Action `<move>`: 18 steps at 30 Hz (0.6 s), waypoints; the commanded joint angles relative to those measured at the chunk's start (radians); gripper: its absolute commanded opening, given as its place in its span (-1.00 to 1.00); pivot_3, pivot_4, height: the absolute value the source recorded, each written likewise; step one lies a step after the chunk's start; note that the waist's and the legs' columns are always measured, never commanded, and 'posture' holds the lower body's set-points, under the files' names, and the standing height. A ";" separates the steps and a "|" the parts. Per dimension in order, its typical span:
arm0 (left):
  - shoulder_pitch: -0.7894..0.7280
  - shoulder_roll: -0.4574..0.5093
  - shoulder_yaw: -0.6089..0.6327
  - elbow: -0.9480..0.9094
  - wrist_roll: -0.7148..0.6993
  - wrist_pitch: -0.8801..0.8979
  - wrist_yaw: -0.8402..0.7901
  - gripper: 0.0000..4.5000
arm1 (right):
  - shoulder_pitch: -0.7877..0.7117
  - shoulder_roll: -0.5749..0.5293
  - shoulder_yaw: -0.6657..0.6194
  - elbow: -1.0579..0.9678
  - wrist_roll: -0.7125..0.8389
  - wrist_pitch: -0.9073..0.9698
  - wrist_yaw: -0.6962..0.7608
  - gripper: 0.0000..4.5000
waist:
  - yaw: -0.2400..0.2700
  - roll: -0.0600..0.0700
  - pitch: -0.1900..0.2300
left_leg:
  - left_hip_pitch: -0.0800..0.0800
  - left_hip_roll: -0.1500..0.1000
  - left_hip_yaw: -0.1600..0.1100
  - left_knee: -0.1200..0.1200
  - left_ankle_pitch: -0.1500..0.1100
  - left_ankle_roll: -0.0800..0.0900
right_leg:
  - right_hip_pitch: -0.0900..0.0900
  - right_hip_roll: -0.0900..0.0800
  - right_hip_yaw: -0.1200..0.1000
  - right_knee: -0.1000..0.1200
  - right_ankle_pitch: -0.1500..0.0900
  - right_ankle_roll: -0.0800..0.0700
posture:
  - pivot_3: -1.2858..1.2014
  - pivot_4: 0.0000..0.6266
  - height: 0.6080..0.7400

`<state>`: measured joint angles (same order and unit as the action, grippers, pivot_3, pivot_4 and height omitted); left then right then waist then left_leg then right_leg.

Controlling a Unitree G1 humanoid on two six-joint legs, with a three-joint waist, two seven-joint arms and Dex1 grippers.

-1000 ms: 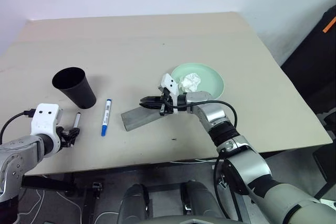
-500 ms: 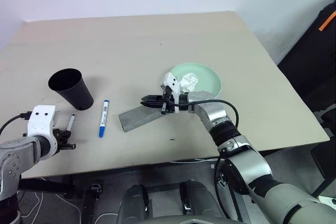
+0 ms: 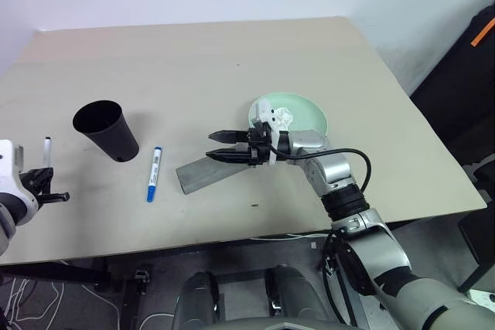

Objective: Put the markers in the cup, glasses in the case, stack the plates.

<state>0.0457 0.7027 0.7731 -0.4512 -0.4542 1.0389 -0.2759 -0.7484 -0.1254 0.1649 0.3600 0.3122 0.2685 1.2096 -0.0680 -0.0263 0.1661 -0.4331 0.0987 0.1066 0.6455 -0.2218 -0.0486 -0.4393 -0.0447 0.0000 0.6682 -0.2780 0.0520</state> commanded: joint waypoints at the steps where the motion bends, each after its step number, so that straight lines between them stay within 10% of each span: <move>1: -0.022 -0.007 0.066 0.005 0.030 -0.211 -0.027 -1.00 | 0.006 -0.003 -0.014 -0.061 0.038 -0.013 0.009 0.60 | 0.001 0.000 0.000 | 0.000 0.000 0.000 0.000 0.000 0.000 | 0.000 0.000 0.000 0.000 0.000 0.000 | 0.03 -0.52 0.78; 4: -0.062 -0.041 0.072 0.024 0.021 -0.379 -0.049 -1.00 | 0.010 0.008 -0.022 -0.061 0.045 -0.024 -0.018 0.96 | 0.001 0.000 0.000 | 0.000 0.000 0.000 0.000 0.000 0.000 | 0.000 0.000 0.000 0.000 0.000 0.000 | 0.03 -0.52 0.78; 18: -0.331 -0.181 -0.110 0.270 0.024 -1.064 -0.197 -1.00 | 0.052 0.035 -0.014 -0.067 0.024 -0.080 -0.129 0.96 | 0.023 0.000 0.000 | 0.000 -0.001 0.003 0.001 0.002 0.003 | 0.002 0.005 0.000 -0.001 0.002 0.003 | 0.03 -0.52 0.78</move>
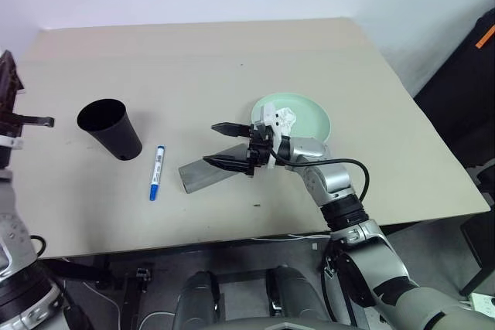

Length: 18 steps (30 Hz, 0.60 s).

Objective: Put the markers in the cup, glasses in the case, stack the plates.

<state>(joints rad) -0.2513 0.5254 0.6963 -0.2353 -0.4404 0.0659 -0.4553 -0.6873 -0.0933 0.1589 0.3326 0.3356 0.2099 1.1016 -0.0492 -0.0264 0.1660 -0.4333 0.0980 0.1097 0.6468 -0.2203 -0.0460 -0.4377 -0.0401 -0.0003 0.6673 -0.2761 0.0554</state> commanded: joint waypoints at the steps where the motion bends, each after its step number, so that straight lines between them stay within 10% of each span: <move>1: -0.044 -0.007 -0.058 0.106 0.033 -0.131 -0.025 -1.00 | -0.008 0.000 -0.010 -0.039 -0.003 -0.026 -0.030 0.96 | 0.007 0.000 0.000 | 0.000 0.000 0.000 0.000 0.000 0.000 | 0.000 0.000 0.000 0.000 0.000 0.000 | 0.03 -0.52 0.78; 18: -0.054 -0.053 -0.198 0.397 0.024 -0.282 -0.078 -1.00 | 0.022 -0.041 0.004 -0.073 -0.022 -0.041 -0.085 0.96 | 0.008 0.000 0.000 | 0.000 0.002 -0.001 0.001 0.000 0.000 | 0.001 0.004 0.000 0.000 0.001 0.003 | 0.03 -0.52 0.78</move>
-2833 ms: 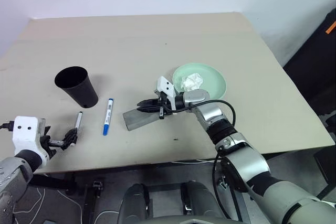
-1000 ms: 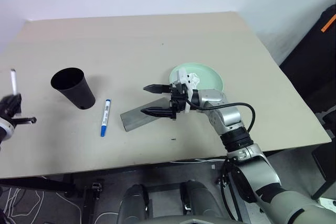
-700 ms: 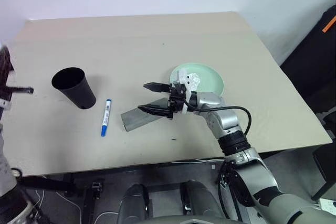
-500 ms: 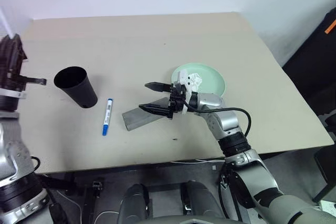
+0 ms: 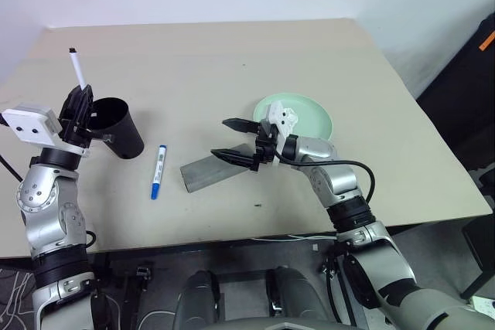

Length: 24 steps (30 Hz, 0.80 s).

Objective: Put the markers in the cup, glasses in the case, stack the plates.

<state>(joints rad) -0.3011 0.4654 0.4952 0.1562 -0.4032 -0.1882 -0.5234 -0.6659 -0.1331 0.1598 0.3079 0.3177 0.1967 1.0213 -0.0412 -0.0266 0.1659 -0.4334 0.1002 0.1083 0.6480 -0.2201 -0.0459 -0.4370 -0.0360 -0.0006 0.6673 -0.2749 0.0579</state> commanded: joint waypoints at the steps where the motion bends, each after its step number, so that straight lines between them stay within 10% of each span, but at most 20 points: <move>1: -0.004 0.007 0.002 0.016 -0.013 -0.027 -0.009 -1.00 | 0.001 -0.001 0.004 -0.046 -0.005 -0.029 -0.005 0.96 | 0.000 0.000 0.000 | 0.000 0.000 0.000 0.000 0.000 0.000 | 0.000 0.000 0.000 0.000 0.000 0.000 | 0.03 -0.52 0.78; 6: 0.003 -0.003 -0.009 0.025 -0.022 -0.015 -0.007 -1.00 | -0.008 -0.002 0.002 -0.038 -0.007 -0.036 -0.010 0.96 | 0.001 0.000 0.000 | 0.000 0.000 0.000 0.000 0.000 0.000 | 0.000 0.001 0.000 0.000 0.000 0.000 | 0.03 -0.52 0.78; 20: 0.028 -0.008 -0.005 -0.053 -0.032 -0.030 0.016 0.99 | -0.012 0.008 0.010 -0.014 -0.021 -0.064 -0.013 1.00 | 0.001 0.000 0.000 | 0.000 0.001 0.000 0.000 0.000 0.000 | 0.000 0.001 0.000 0.000 0.000 0.000 | 0.03 -0.52 0.78; 24: 0.007 0.013 0.012 -0.254 -0.059 0.098 0.146 0.99 | -0.019 0.007 0.007 -0.003 -0.019 -0.069 -0.013 1.00 | 0.001 0.000 0.000 | 0.000 0.001 0.000 0.000 0.000 0.000 | 0.000 0.001 0.000 0.000 0.000 0.000 | 0.03 -0.52 0.78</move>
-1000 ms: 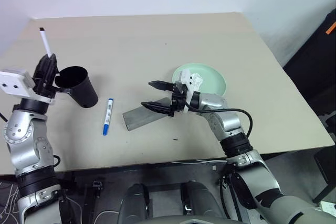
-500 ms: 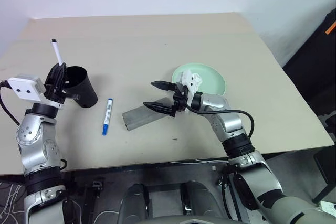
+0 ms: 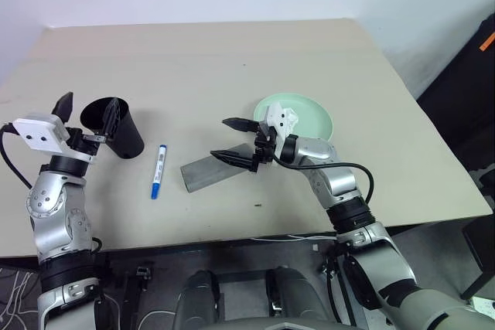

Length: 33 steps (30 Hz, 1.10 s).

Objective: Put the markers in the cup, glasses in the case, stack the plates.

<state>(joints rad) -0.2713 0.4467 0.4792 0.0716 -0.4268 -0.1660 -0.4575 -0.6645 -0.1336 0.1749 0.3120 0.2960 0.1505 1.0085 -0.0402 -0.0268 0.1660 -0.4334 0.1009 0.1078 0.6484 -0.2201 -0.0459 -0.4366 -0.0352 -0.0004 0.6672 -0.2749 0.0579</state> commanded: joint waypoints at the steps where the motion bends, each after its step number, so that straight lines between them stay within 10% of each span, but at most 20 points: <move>1: -0.016 0.043 0.027 -0.217 -0.040 0.125 0.104 0.99 | -0.022 0.007 -0.010 -0.004 0.005 -0.022 0.000 1.00 | 0.000 0.000 0.000 | 0.000 0.000 0.000 0.000 0.000 0.000 | 0.000 0.000 0.000 0.000 0.000 0.000 | 0.03 -0.52 0.78; 8: 0.148 0.147 0.082 -0.529 -0.106 0.496 0.227 0.99 | -0.041 0.005 -0.038 0.027 0.031 -0.041 0.021 1.00 | -0.004 0.001 0.000 | 0.002 0.001 0.000 -0.001 0.000 0.000 | 0.000 0.001 0.001 0.000 0.000 0.000 | 0.03 -0.52 0.78; 19: 0.447 0.025 0.030 -0.831 -0.186 0.744 0.359 0.99 | -0.042 -0.003 -0.064 0.064 0.042 -0.084 0.062 1.00 | -0.002 0.000 0.000 | 0.006 0.001 0.000 -0.001 0.000 -0.001 | 0.005 0.000 0.001 -0.001 -0.001 -0.002 | 0.03 -0.52 0.78; 33: 0.241 -0.025 -0.197 -0.721 -0.154 1.269 0.585 0.99 | -0.037 -0.023 -0.079 0.061 0.030 -0.086 0.021 1.00 | -0.002 0.000 0.000 | 0.007 0.000 -0.002 0.000 0.000 -0.001 | 0.005 0.002 0.003 -0.001 -0.001 -0.004 | 0.03 -0.52 0.78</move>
<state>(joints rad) -0.0047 0.4254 0.2867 -0.6443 -0.5966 1.0378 0.0935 -0.6892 -0.1497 0.1125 0.3974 0.3207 0.0801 1.0372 -0.0420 -0.0264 0.1664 -0.4263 0.1008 0.1061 0.6483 -0.2202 -0.0464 -0.4313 -0.0335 0.0029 0.6658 -0.2749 0.0553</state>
